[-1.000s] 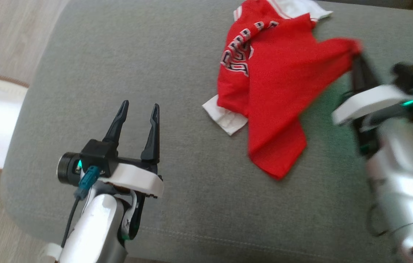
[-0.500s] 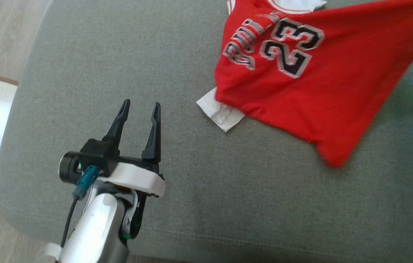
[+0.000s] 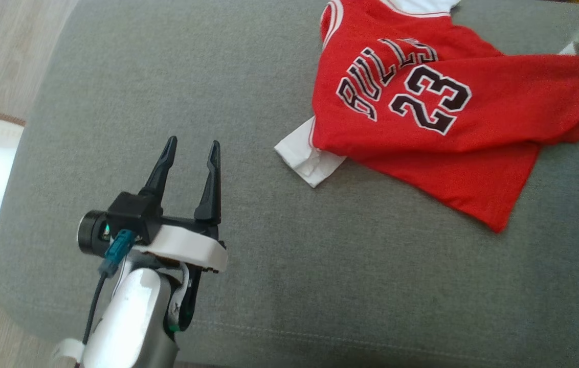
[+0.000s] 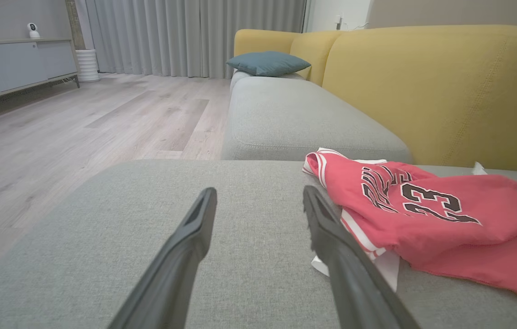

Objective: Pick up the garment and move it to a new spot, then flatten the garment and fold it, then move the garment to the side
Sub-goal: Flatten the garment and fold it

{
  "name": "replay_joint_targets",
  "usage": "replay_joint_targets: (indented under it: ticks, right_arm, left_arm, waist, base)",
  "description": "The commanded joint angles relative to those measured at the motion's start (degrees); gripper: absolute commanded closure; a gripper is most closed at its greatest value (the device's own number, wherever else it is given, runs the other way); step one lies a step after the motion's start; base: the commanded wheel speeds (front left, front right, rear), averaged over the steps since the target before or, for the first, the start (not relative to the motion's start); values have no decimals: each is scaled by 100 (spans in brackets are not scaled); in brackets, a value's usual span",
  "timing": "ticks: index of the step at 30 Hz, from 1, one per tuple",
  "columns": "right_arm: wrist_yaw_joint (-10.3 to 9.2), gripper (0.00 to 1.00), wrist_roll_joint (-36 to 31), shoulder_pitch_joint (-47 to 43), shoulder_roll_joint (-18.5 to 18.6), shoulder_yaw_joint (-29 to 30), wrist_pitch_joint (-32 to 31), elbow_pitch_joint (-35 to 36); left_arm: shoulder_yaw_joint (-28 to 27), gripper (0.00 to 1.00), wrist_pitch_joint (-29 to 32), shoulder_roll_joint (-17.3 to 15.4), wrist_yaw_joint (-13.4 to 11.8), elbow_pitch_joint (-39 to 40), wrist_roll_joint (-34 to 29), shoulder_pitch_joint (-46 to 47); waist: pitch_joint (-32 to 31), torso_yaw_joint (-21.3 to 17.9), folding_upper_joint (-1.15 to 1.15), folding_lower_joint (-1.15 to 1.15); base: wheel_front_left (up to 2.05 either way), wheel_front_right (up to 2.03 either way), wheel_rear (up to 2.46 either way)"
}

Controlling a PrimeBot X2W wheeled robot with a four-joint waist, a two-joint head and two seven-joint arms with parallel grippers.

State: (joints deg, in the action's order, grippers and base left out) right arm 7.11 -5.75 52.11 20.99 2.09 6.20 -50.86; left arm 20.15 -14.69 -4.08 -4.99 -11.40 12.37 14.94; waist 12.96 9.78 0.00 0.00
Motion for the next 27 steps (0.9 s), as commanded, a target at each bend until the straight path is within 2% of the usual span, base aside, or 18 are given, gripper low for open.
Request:
replay_joint_targets:
  ticks: [1,8,17,21,22,27]
  right_arm:
    - [37,0,-19,-21,-109,-46,162,174]
    - [37,0,282,-507,-789,-142,640,557]
    - [37,0,756,-2135,-1599,-189,761,1990]
    - [37,0,861,-2752,-1736,-223,648,2496]
    - [37,0,914,-3056,-1778,-325,544,2803]
    - [37,0,990,-3341,-1807,-410,280,3472]
  left_arm:
    - [-228,0,-30,-51,13,159,-70,169]
    - [-323,0,-30,-59,23,162,-74,10]
    - [-386,0,-30,-14,12,113,-2,-286]
    - [-400,0,-30,6,21,52,55,-344]
    - [-413,0,-30,15,19,5,78,-343]
    - [-413,0,-13,-6,18,-275,82,-201]
  waist:
    - [-88,-86,0,0]
    - [-405,-391,0,0]
    - [-830,-802,0,0]
    - [-872,-935,0,0]
    - [-857,-1032,0,0]
    - [-702,-1268,0,0]
  base:
    - [0,0,0]
    - [0,0,0]
    - [0,0,0]
    - [0,0,0]
    - [0,0,0]
    - [0,0,0]
